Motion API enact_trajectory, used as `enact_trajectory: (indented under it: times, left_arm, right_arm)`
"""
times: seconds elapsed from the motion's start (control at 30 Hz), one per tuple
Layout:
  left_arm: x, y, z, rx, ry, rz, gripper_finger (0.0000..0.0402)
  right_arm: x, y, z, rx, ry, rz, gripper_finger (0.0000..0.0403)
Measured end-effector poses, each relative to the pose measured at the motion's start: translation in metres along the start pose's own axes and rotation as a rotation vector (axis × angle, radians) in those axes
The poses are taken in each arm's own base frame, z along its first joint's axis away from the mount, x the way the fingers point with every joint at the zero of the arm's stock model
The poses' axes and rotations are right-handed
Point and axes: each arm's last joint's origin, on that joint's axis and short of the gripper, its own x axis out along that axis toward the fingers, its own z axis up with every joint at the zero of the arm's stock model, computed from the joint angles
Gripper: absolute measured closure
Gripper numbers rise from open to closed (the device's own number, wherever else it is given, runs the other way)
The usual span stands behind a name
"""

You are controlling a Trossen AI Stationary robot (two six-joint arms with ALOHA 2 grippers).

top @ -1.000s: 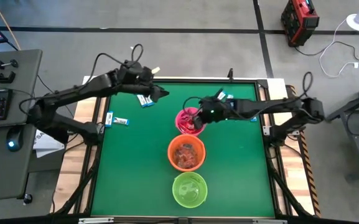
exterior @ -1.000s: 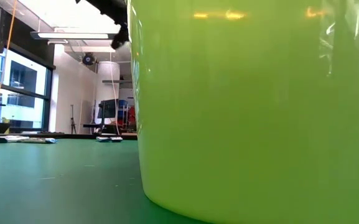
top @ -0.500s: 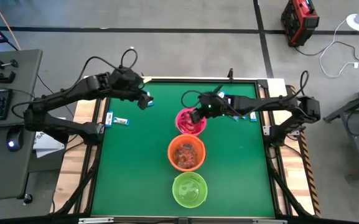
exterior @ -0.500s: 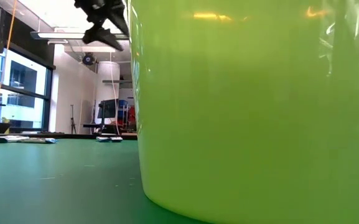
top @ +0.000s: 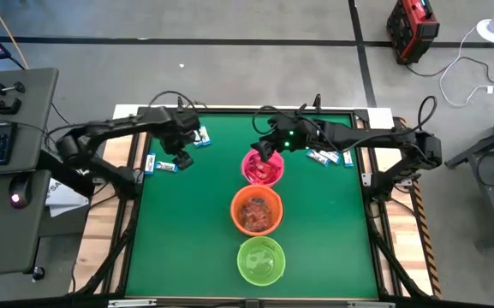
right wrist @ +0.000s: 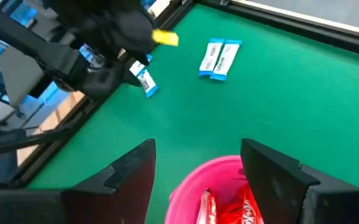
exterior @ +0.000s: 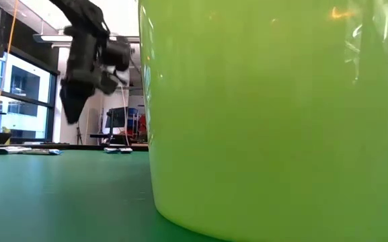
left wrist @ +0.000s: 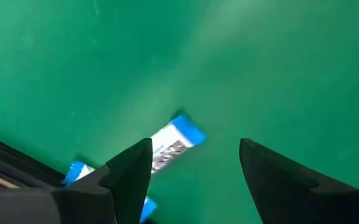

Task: Sort candy by brand, put in halloween buckets
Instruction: Put the white chocolate into the green bucket

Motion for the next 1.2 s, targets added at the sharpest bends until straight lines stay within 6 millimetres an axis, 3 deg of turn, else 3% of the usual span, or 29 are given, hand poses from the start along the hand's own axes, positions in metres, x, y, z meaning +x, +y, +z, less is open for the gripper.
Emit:
enact_trajectory:
  times: [0.2, 0.43, 0.63, 0.9, 1.0, 1.17, 1.2]
  left_arm:
    - [0.035, 0.0, 0.009, 0.215, 0.166, 0.16, 0.0172]
    - [0.06, -0.009, -0.005, 0.437, 0.254, 0.092, 0.0172]
    - [0.078, -0.007, -0.014, 0.469, 0.203, 0.135, 0.0172]
    - [0.083, -0.007, -0.016, 0.493, 0.193, 0.148, 0.0177]
    - [0.083, -0.007, -0.017, 0.487, 0.2, 0.125, 0.0216]
    - [0.076, -0.01, -0.016, 0.456, 0.206, 0.088, 0.0358]
    - [0.072, -0.01, -0.015, 0.437, 0.194, 0.07, 0.0369]
  right_arm:
    - [0.0, 0.001, -0.003, 0.042, 0.019, -0.009, 0.0176]
    - [-0.001, 0.004, -0.011, 0.034, 0.066, -0.027, 0.0176]
    - [-0.001, 0.004, -0.016, 0.021, 0.075, -0.072, 0.0176]
    - [-0.001, 0.004, -0.016, 0.022, 0.073, -0.076, 0.0176]
    - [-0.001, 0.004, -0.016, 0.022, 0.074, -0.076, 0.0176]
    - [-0.001, 0.003, -0.017, -0.012, 0.08, -0.079, 0.0176]
    - [-0.001, 0.003, -0.017, -0.022, 0.084, -0.081, 0.0176]
